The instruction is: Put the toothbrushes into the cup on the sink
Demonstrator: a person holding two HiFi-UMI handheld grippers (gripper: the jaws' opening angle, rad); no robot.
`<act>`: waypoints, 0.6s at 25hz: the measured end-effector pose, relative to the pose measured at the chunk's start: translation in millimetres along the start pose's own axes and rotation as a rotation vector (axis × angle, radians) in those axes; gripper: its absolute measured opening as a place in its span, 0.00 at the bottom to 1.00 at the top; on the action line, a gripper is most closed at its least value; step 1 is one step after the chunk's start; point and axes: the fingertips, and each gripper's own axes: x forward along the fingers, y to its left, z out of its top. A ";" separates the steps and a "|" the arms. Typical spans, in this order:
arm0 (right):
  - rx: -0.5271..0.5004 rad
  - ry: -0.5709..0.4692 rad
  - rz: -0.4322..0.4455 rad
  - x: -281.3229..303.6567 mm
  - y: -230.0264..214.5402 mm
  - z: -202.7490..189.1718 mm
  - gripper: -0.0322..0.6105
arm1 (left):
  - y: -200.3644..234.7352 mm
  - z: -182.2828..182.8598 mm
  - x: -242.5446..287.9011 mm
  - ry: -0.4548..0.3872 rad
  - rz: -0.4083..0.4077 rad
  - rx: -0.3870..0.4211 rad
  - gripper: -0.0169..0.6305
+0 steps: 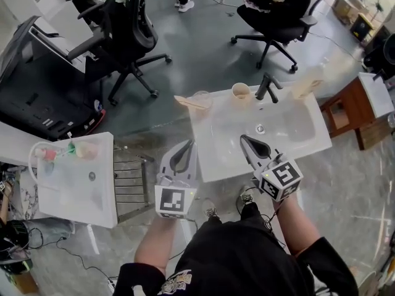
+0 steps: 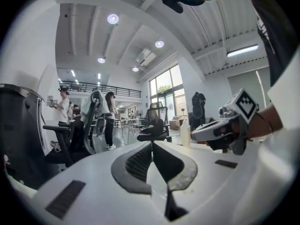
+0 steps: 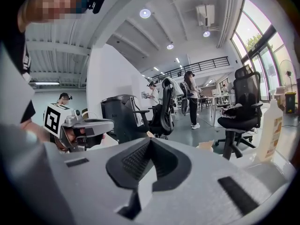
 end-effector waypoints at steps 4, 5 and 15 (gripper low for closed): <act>-0.013 -0.011 -0.053 -25.9 5.2 -0.8 0.06 | -42.3 -1.8 -3.4 0.025 -0.136 0.017 0.04; -0.013 -0.016 -0.066 -34.4 6.3 0.3 0.06 | -52.7 -3.8 -4.8 0.030 -0.164 0.015 0.04; -0.023 -0.068 -0.081 -120.1 16.4 2.2 0.06 | -141.4 -6.0 -47.7 0.049 -0.210 -0.028 0.04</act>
